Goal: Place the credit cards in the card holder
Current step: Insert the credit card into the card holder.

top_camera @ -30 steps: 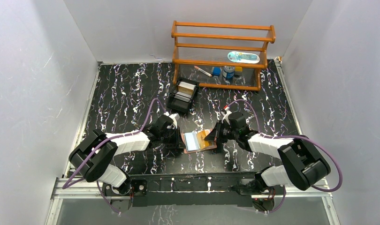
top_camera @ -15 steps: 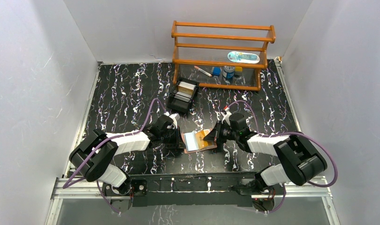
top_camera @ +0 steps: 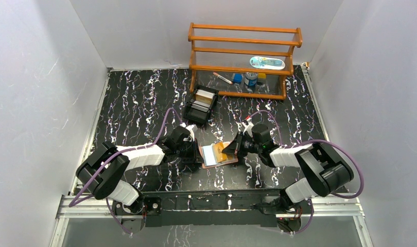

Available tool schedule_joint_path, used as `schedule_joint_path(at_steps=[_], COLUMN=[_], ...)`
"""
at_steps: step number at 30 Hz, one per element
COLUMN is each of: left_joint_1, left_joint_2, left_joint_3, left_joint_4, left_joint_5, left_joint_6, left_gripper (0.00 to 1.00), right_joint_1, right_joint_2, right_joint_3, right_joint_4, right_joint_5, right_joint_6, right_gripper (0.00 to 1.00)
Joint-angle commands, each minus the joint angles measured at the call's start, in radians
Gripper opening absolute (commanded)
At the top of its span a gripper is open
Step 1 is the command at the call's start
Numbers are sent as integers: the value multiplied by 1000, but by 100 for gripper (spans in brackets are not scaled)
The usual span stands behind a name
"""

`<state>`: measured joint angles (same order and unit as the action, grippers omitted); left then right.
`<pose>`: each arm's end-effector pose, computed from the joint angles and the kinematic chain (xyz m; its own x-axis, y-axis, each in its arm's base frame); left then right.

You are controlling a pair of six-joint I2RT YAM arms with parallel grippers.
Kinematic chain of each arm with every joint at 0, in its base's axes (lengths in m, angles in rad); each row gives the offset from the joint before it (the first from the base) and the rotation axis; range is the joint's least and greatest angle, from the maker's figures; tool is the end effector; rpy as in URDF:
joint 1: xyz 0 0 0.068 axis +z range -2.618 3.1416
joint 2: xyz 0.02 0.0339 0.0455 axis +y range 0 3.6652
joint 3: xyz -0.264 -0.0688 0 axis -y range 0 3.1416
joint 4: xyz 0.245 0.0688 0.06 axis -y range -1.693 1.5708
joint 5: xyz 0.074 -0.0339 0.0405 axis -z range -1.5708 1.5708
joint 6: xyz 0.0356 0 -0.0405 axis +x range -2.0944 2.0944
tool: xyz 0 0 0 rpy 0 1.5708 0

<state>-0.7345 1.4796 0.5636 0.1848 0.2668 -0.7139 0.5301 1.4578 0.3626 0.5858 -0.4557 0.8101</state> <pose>0.1966 -0.1902 0.1463 -0.8933 -0.0444 -0.4473 0.2742 0.7347 -0.6205 0.2063 0.1390 0.1338 -0.8590 0.2505 -0.4464 -0.2368 0.5788 0.7803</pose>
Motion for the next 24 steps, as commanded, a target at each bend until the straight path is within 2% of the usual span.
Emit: schedule_joint_path(at_steps=[1,5,7,10,15,17,24], left_joint_1=[-12,-15,-14,-15,-15,-16,-17], left_joint_2=[23,21,21,20,12,15,18], left_joint_3=[-23,-18,-17,-13,-16,-16,-20], left_joint_4=[-56,-58,-59,-66,-67,-66,-61], left_joint_5=[-15,-15,-15,-15,-21,-23,-21], left_joint_6=[24,23,23,26,24,23,21], left_gripper=[4,4,4,4,4,4,4], right_joint_1=[-4,-2,-3,-2,-2,-2,36], right_joint_2=[32,53,38,-12,-86,-74,-4], right_joint_3=[-6,-4,31,107,152,173,214], right_joint_4=[73,30,-102,-351,-482,-505,-463], right_joint_5=[-32,-49,-7,108,176,172,148], right_joint_6=[20,29,-11,-103,-163,-176,-186], right_gripper=[8,17,22,39,53,55,56])
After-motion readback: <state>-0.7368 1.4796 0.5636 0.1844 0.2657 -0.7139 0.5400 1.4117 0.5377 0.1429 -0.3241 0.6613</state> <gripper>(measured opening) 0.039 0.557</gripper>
